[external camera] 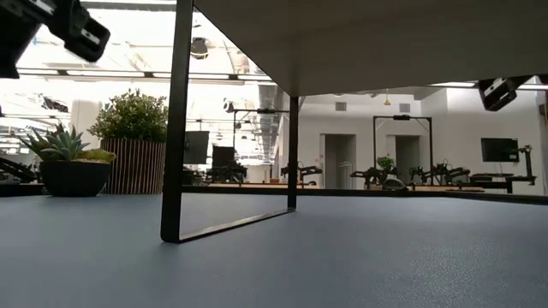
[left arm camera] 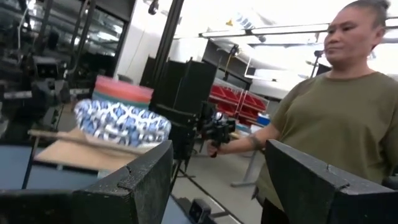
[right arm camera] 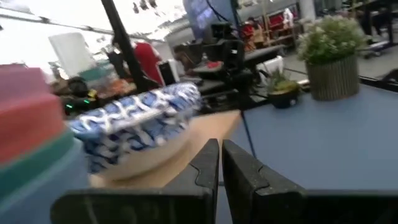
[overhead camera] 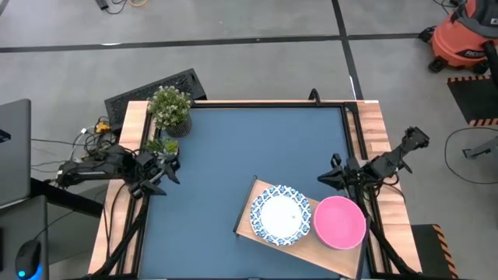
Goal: Place and stack bowls onto a shelf
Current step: Return to Home Position
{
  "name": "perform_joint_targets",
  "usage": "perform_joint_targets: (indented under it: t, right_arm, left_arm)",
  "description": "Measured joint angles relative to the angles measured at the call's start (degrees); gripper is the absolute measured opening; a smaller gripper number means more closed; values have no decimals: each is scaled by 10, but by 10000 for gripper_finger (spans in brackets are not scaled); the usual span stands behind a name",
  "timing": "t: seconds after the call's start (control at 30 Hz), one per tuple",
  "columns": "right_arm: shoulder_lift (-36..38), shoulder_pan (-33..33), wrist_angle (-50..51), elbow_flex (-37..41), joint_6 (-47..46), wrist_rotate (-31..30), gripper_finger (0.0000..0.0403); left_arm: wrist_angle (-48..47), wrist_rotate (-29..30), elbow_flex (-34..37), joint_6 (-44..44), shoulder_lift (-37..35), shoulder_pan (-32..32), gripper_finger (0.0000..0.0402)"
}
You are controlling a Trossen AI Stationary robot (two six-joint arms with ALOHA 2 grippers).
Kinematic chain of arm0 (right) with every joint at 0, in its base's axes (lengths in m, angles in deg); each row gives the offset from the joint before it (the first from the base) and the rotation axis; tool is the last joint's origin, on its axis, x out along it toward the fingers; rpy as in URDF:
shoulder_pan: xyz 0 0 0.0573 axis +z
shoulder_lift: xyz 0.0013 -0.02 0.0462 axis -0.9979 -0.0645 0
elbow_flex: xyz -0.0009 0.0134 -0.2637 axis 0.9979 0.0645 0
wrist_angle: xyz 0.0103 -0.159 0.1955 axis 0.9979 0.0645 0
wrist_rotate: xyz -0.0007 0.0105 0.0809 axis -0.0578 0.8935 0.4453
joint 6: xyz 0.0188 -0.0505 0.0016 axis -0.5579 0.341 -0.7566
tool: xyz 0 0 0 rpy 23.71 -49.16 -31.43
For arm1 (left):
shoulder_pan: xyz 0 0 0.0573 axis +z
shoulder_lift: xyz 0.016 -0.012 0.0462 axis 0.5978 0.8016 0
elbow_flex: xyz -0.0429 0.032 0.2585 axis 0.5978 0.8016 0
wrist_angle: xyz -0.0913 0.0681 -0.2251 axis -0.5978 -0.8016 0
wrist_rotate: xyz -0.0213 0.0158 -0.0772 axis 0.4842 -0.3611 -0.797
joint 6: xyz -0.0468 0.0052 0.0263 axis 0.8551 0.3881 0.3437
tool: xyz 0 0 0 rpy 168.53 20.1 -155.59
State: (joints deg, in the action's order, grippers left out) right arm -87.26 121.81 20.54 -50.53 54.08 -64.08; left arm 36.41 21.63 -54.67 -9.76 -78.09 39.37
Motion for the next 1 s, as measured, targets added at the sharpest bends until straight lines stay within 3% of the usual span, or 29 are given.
perform_joint_targets:
  t: [0.57, 0.8, 1.0]
  right_arm:
    - [-2, -74, 15, 1, 82, 2, 48]
    - [-2, -84, 16, 1, 116, 2, 48]
    - [-2, -100, 17, 1, 173, -16, 48]
  left_arm:
    - [-56, 16, 18, -86, 0, 0, 243]
    - [-138, 82, 18, -120, 0, 0, 243]
    - [-172, 98, 19, -126, 0, 0, 243]
